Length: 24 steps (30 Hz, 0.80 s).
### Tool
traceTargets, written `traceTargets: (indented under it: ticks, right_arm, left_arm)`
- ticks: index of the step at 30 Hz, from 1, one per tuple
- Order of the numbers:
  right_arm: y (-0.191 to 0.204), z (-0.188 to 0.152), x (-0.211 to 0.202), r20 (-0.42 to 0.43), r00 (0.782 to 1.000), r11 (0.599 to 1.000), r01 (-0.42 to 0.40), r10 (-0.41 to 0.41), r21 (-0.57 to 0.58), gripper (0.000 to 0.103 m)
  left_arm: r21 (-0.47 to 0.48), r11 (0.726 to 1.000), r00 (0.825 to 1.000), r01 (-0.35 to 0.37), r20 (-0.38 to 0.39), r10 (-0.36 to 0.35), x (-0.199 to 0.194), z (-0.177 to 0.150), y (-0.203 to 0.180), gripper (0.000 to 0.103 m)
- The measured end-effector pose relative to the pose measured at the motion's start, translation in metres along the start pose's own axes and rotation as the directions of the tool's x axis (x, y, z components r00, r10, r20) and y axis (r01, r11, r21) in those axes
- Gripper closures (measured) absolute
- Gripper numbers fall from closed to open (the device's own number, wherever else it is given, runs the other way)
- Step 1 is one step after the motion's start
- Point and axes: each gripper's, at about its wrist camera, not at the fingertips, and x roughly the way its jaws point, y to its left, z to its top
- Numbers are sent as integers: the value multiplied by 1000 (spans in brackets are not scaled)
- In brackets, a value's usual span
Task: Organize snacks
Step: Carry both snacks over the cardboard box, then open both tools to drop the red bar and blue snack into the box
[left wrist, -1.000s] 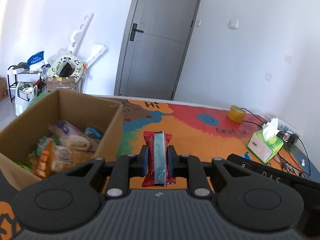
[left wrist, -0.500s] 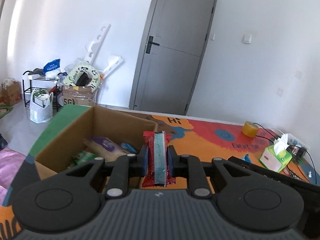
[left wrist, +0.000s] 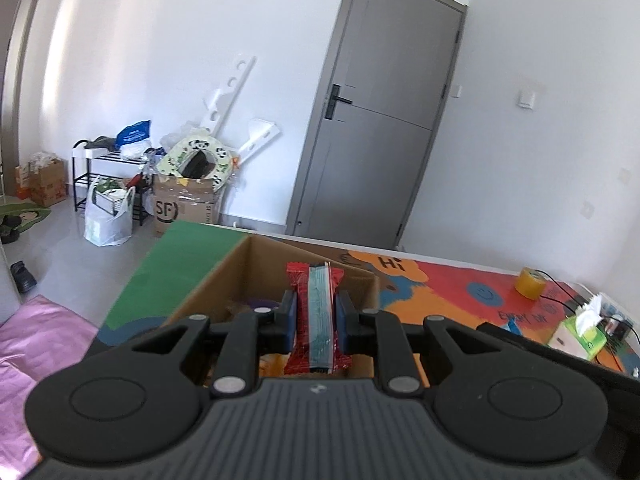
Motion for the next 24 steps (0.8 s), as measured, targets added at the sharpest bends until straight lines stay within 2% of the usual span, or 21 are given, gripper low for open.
traceTargets:
  ticks: [8,20,24]
  right_arm:
    - [19,5,17,-10,999,998,-52,52,-23,65]
    - [39,13,56,-57,995,995,-86,83,-44,65]
    - [47,13,67,-70,993,994,-102,98,-49,65]
  left_arm:
    - [-35,997,997,-73,9,74,9,13,33,84]
    - [-69,994,995,-80,-60,76,32,12,51,83]
    - [-111,990,993,-91,-89,82,27,14,60,70]
